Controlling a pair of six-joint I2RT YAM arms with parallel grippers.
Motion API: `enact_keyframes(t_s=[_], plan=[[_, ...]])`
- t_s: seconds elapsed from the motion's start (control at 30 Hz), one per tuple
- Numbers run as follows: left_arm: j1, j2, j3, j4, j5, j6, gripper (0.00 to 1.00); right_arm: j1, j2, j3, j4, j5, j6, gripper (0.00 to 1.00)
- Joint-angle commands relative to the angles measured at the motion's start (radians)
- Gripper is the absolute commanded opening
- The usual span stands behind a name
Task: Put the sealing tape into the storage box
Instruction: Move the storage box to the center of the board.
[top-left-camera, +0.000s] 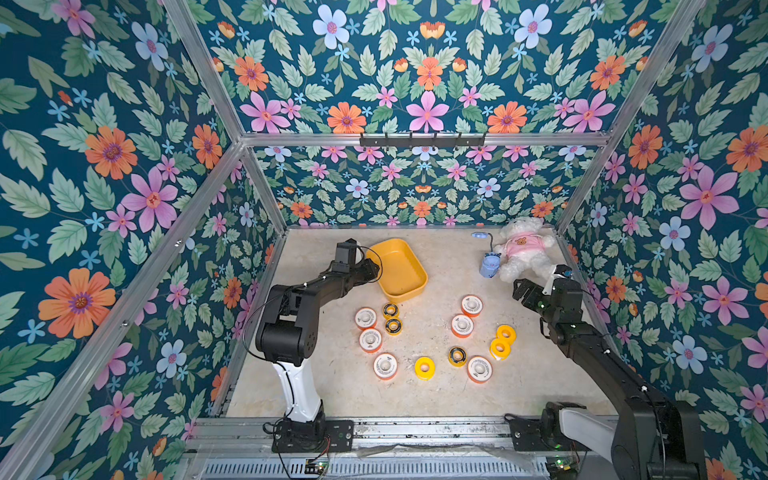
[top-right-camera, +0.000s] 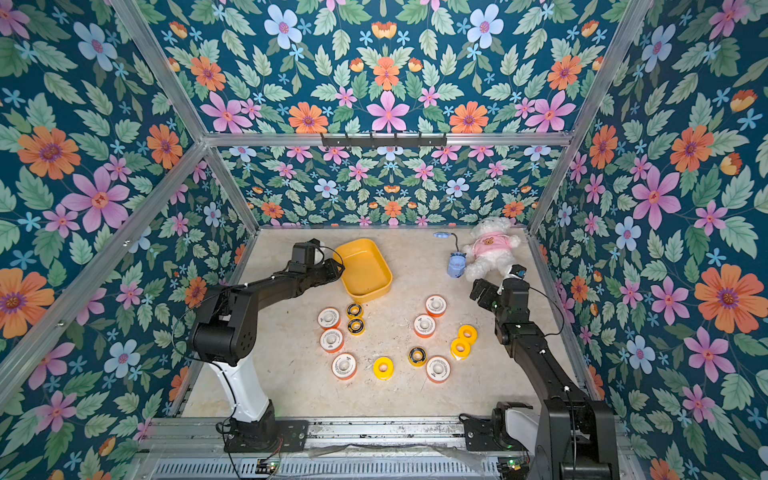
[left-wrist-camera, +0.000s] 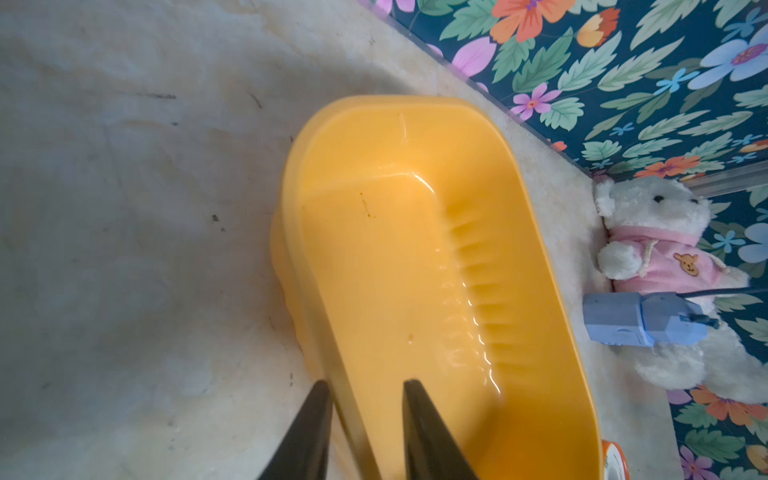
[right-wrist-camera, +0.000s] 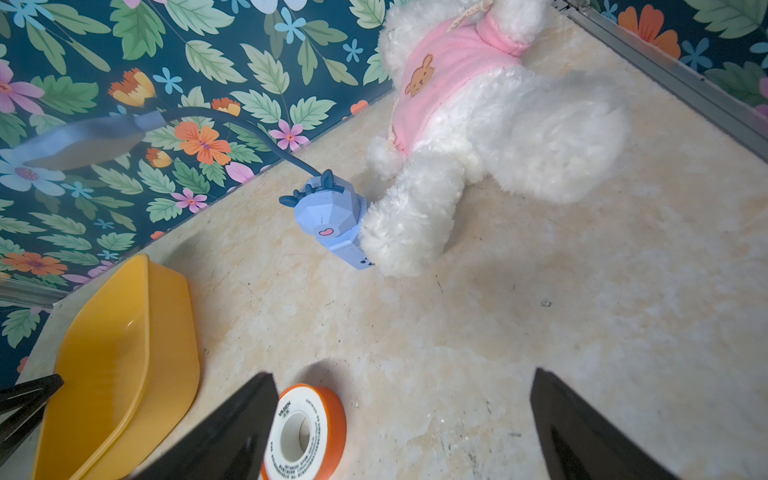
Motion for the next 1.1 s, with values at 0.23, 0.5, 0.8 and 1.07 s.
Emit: enact_keyframes(t_s=[0.23, 0.5, 0.8, 1.07], plan=[[-0.064, 0.048, 0.091, -0.054, 0.036, 0.044, 0.08, 0.001, -0.008, -0.004, -0.005, 0.029, 0.001, 0.99], [-0.134, 0.033, 0.109, -0.128, -0.014, 0.057, 0.08, 0.001, -0.019, -0.011, -0.011, 0.031, -0.001, 0.99], [-0.222, -0.072, 0.001, -0.177, -0.104, -0.01, 0.09, 0.0, -0.02, -0.008, -0.027, 0.015, -0.013, 0.99], [-0.291, -0.126, -0.059, -0.175, -0.152, -0.076, 0.09, 0.022, -0.011, 0.014, -0.063, -0.02, -0.037, 0.99]])
